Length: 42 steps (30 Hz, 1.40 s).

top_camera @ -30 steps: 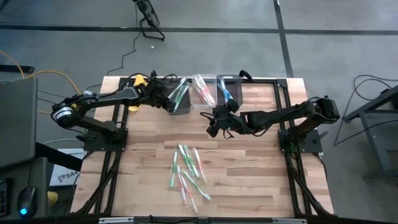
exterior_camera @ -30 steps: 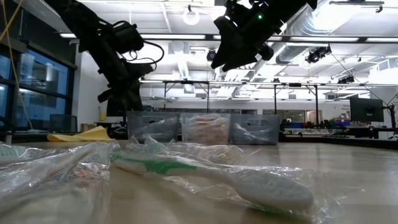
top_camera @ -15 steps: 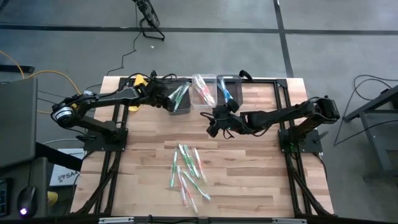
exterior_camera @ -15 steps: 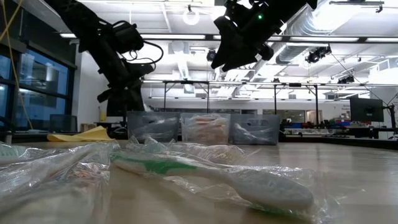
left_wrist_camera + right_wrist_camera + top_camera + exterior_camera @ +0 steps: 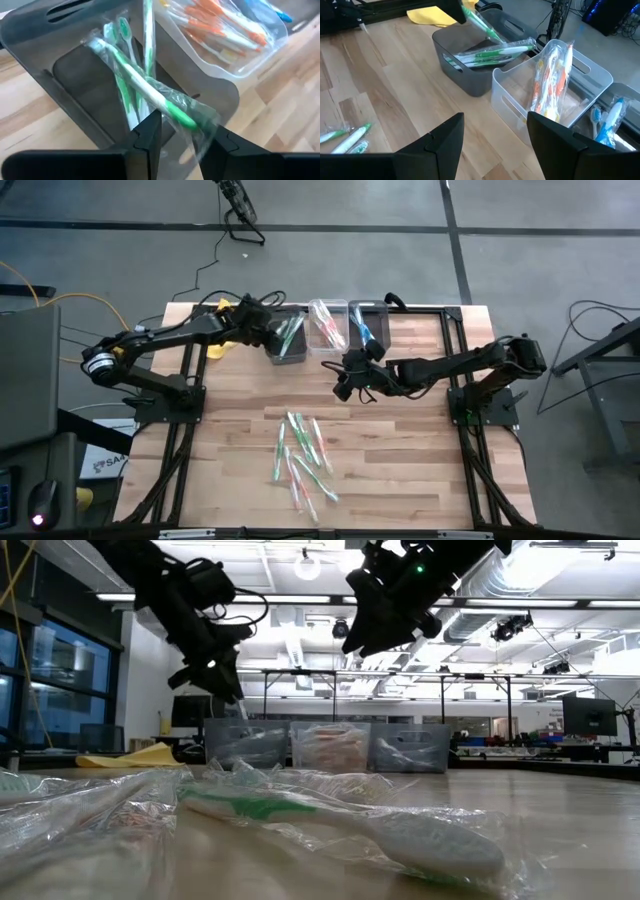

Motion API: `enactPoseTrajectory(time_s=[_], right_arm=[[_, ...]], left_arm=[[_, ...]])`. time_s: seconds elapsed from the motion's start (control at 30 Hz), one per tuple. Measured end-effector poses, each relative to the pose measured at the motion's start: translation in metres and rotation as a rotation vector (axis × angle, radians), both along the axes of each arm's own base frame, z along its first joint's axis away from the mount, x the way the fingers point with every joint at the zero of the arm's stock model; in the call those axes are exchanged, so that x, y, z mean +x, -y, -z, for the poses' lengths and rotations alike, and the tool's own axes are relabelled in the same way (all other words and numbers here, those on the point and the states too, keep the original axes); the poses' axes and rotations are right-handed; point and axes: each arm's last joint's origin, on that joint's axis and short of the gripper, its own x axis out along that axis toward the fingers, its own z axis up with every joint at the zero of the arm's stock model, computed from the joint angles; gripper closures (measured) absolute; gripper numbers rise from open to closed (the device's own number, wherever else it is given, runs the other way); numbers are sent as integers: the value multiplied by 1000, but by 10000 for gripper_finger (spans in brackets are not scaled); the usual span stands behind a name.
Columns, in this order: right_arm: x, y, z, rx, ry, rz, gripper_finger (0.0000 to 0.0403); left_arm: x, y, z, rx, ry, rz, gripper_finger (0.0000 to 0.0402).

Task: Pick & Place Toothbrushes
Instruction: Put the green toothbrush into the left black bin, then adjust the green toothbrush in the left black bin

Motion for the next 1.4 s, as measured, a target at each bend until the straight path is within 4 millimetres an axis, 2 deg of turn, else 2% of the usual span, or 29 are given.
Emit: enactPoseTrajectory(time_s=[0.23, 0.5, 0.6, 0.77, 0.97, 1.3, 1.4], right_arm=[[0, 0, 0, 1, -5, 1, 192], [0, 0, 1, 1, -7, 1, 192], [-1, 0, 1, 1, -7, 1, 192], [0, 0, 1, 1, -6, 1, 192], [1, 1, -1, 3, 21, 4, 192], [1, 1, -1, 9, 22, 9, 192], [1, 1, -1, 9, 22, 10, 192]], left_arm=[[-2, 1, -3, -9, -53, 30, 280], [-6, 5, 0, -22, -117, 76, 201], [-9, 6, -7, 6, -116, 80, 184], [-4, 2, -21, 100, -59, 87, 182], [15, -11, -9, 155, -28, 125, 224], [39, -28, 15, 163, 27, 160, 382], [41, -34, 20, 157, 18, 148, 395]])
